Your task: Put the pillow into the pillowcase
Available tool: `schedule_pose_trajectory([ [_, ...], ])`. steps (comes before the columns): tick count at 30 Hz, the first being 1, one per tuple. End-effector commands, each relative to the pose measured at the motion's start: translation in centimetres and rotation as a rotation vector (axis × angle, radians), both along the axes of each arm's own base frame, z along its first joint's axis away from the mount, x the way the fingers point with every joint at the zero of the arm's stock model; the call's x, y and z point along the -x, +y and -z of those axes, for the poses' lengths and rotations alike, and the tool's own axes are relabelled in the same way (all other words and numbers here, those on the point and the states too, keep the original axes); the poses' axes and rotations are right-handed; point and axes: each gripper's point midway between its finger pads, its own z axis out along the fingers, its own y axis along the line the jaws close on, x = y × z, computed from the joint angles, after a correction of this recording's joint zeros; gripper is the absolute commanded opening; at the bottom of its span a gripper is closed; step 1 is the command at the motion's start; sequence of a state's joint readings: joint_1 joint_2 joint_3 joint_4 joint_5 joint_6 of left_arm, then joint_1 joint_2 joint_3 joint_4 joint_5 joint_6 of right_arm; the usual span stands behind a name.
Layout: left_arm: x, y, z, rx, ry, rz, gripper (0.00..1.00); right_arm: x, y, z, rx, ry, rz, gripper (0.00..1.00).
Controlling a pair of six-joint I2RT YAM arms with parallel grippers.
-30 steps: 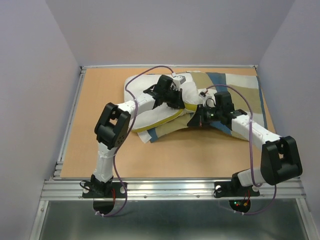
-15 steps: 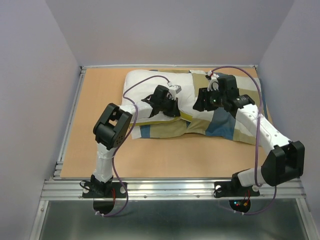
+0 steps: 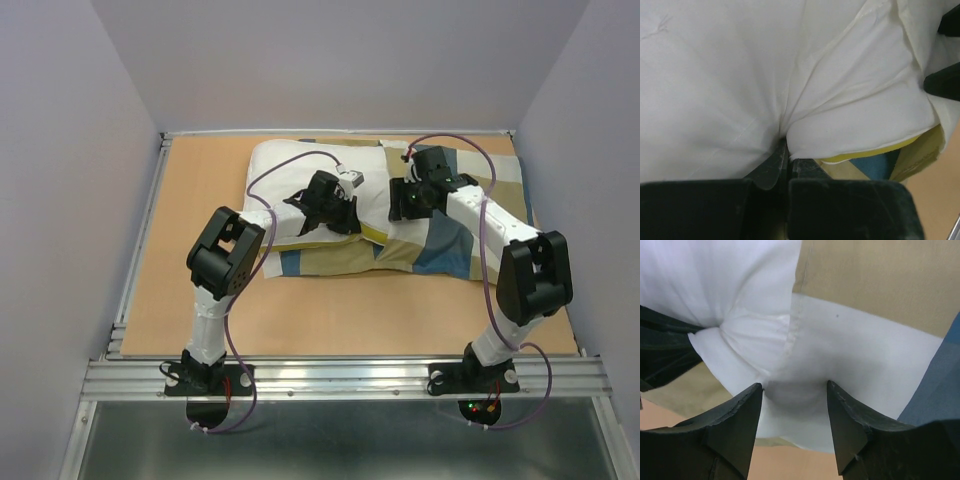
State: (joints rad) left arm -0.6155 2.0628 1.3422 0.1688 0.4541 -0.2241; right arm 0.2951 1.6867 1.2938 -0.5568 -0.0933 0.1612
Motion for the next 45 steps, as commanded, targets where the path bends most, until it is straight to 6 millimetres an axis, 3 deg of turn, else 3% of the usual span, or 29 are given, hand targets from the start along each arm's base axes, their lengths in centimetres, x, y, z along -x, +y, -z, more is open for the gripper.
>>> schedule_pose_trajectory([
  [1, 0.7, 1.0, 0.8, -0.047, 0.033, -0.017, 0.0, -3.0, 0.8, -3.9, -0.027, -0.112, 0.011, 0.6],
  [4, 0.9, 1.1, 0.8, -0.047, 0.033, -0.017, 0.0, -3.2, 1.4, -3.9, -0.018, -0.113, 0.002, 0.6],
  [11, 0.8, 0.9, 0.6, -0.044, 0.028, -0.015, 0.0, -3.5, 0.5, 0.4, 0.115, -0.043, 0.035, 0.59],
  [13, 0.8, 0.9, 0.6, -0.044, 0.028, -0.015, 0.0, -3.5, 0.1, 1.4, 0.142, -0.026, 0.034, 0.55],
  [14, 0.8, 0.9, 0.7, -0.044, 0.029, -0.015, 0.0, -3.5, 0.3, 1.5, 0.137, -0.025, 0.021, 0.46],
  [16, 0.8, 0.9, 0.8, -0.046, 0.032, -0.015, 0.0, -3.1, 1.6, 0.8, 0.073, -0.023, -0.028, 0.38],
  [17, 0.8, 0.9, 0.8, -0.045, 0.031, -0.015, 0.0, -2.9, 2.3, 0.4, 0.04, -0.024, -0.051, 0.26],
  [19, 0.8, 0.9, 1.0, -0.045, 0.031, -0.015, 0.0, -2.6, 3.9, -1.0, -0.046, -0.035, -0.104, 0.18],
  [24, 0.1, 0.4, 0.7, -0.02, -0.004, -0.016, 0.0, -2.2, 7.0, -5.1, -0.218, -0.077, -0.19, 0.16],
  [25, 1.4, -0.6, 0.1, 0.046, 0.068, 0.018, 0.0, -2.4, 7.2, -5.7, -0.233, -0.085, -0.194, 0.16],
  [28, 1.3, -0.8, -0.2, 0.062, 0.059, 0.017, 0.0, -2.4, 7.8, -5.8, -0.263, -0.071, -0.202, 0.09],
  [33, 1.6, -1.0, -0.7, 0.089, 0.056, 0.027, 0.0, -1.8, 8.9, -6.1, -0.337, -0.028, -0.2, 0.09],
  [37, 2.2, -1.3, -1.1, 0.125, 0.057, 0.04, 0.0, -1.0, 10.2, -6.4, -0.41, 0.009, -0.245, 0.01],
  [39, 2.1, -1.6, -2.1, 0.173, 0.037, 0.045, 0.0, 0.4, 11.4, -7.0, -0.498, 0.053, -0.298, 0.0],
  [41, 2.7, -2.0, -2.9, 0.228, 0.059, 0.054, 0.0, 3.2, 12.8, -7.9, -0.634, 0.147, -0.359, 0.0],
  [45, 4.0, -2.0, -4.7, 0.324, 0.102, 0.051, 0.0, 6.4, 12.0, -6.0, -0.66, 0.227, -0.376, 0.01],
])
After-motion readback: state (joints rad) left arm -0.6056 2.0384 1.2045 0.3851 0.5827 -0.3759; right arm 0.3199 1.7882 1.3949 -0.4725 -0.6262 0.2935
